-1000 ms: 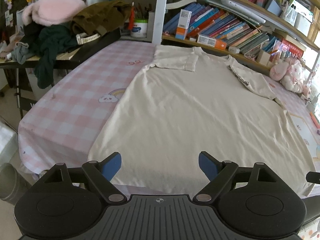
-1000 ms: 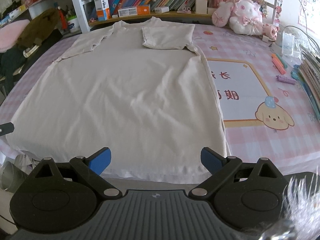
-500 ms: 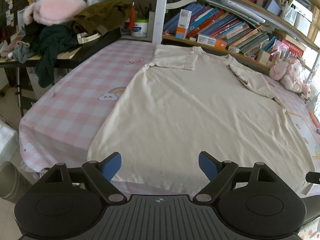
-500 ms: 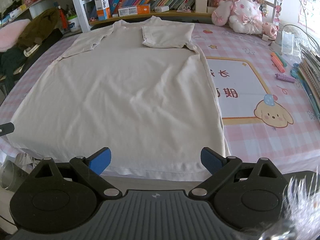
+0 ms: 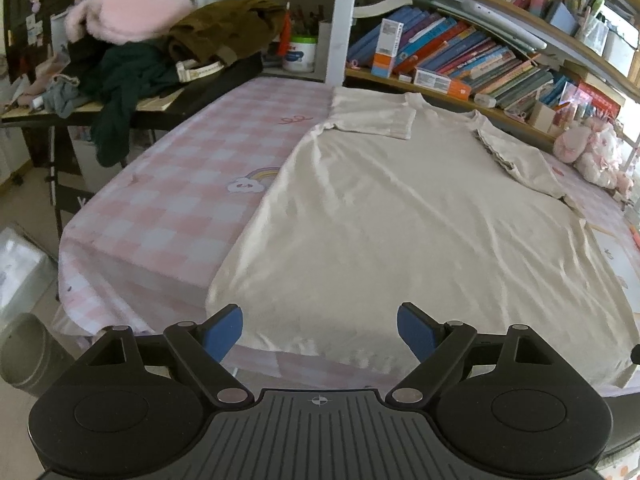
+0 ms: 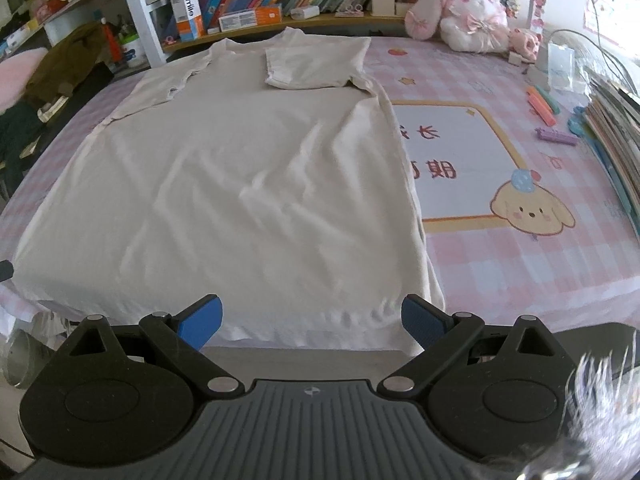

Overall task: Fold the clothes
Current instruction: 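Move both open grippers back to the shirt hem, then grasp the hem corner with the right gripper while the left gripper grasps the other hem corner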

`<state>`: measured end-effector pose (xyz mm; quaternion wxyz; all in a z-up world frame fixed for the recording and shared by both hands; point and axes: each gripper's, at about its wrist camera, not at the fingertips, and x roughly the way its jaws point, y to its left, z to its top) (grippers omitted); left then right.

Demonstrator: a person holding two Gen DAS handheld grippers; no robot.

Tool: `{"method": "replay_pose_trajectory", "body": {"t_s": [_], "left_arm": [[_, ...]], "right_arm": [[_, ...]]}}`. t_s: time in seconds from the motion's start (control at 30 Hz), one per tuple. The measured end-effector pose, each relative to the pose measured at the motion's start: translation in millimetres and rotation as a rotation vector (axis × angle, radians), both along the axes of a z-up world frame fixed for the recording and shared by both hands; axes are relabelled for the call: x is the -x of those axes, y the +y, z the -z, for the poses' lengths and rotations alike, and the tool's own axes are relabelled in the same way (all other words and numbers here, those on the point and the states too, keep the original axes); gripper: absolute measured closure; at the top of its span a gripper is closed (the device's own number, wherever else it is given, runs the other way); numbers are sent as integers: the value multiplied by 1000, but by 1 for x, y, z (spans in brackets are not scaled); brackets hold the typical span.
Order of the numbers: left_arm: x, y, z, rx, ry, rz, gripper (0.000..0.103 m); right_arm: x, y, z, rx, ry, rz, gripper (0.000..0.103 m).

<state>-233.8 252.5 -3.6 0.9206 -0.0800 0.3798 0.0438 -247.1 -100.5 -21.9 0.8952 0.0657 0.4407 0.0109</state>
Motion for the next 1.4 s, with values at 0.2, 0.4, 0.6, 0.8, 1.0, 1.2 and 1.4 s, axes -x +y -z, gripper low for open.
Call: {"method": "replay_pose_trajectory", "body": {"t_s": [0.2, 0.4, 0.6, 0.8, 1.0, 1.2, 1.4], "left_arm": [[4, 12, 3, 10, 10, 1, 16], [1, 40, 9, 41, 37, -16, 19], [0, 64, 20, 57, 74, -35, 27], [-7, 71, 30, -12, 120, 26, 39], [-30, 87, 43, 23, 163, 54, 53], [-45, 94, 54, 86, 201, 89, 57], [-57, 102, 61, 145, 230, 130, 62]], "right_arm": [[3, -17, 2, -36, 23, 41, 6], [0, -52, 6, -97, 55, 136, 9], [-14, -87, 25, -143, 157, 182, 31], [-25, -79, 37, -100, 219, 42, 34], [-42, -80, 42, -77, 233, 2, 40], [-47, -87, 47, -114, 276, 2, 41], [-57, -92, 54, -160, 325, -5, 43]]}}
